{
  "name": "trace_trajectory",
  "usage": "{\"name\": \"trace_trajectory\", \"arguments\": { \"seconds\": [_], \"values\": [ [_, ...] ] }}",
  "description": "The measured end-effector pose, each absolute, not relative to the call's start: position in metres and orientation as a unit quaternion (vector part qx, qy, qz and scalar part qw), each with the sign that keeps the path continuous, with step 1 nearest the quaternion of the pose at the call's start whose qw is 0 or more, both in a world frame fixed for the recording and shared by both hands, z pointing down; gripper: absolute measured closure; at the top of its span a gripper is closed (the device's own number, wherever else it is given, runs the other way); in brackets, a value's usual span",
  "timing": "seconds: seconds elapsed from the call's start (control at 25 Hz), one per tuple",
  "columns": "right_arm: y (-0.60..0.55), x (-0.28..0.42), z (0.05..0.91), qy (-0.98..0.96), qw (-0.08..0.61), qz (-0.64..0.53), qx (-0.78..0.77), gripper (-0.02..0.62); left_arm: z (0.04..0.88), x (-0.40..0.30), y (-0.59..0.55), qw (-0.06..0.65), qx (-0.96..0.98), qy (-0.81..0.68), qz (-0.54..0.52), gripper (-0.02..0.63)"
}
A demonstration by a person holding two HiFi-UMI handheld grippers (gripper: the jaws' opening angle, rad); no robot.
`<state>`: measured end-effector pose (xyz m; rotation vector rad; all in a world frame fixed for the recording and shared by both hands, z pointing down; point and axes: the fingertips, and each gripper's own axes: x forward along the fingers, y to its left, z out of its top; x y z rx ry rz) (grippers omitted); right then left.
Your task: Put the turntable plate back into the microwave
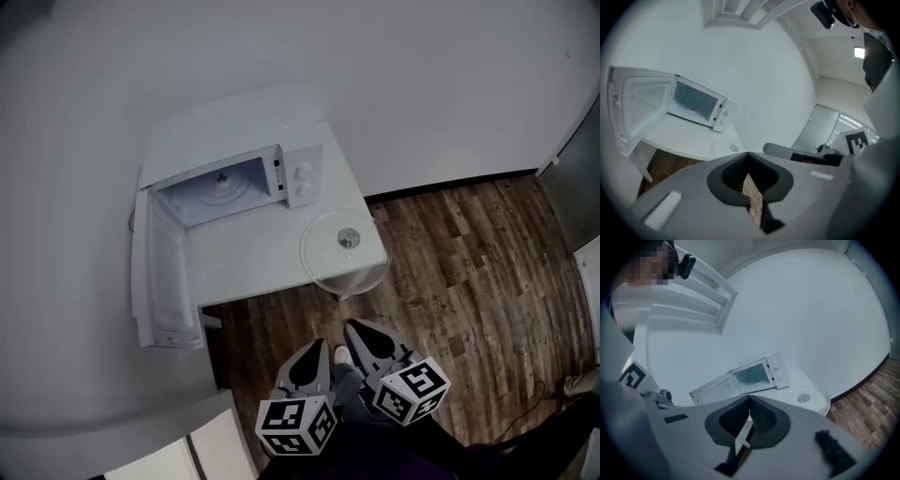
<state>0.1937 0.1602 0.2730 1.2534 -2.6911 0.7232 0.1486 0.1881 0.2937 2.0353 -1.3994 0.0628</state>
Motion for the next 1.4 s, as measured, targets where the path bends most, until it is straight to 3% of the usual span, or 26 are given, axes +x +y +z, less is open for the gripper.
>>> {"name": "trace_trajectory", "arguments": {
  "seconds": [0.52,0.92,0.96,1.28,1.4],
  "values": [
    [0.064,0.261,0.299,-0.882,0.072,0.262,0.385,0.586,0.295,0.201,0.090,0.325,0.777,-0.539,-0.006,0.601],
    [0.055,0.272,0.364,-0.853,0.112,0.347,0.374,0.586,0.355,0.212,0.072,0.439,0.738,-0.511,-0.042,0.598],
    [0.057,0.271,0.369,-0.850,0.112,0.355,0.372,0.586,0.362,0.213,0.070,0.446,0.735,-0.509,-0.036,0.568],
    [0.061,0.284,0.409,-0.809,0.124,0.413,0.400,0.584,0.409,0.211,0.066,0.504,0.698,-0.507,-0.044,0.548],
    [0.057,0.291,0.419,-0.796,0.097,0.452,0.391,0.520,0.417,0.203,0.059,0.519,0.684,-0.508,-0.073,0.528]
  ]
}}
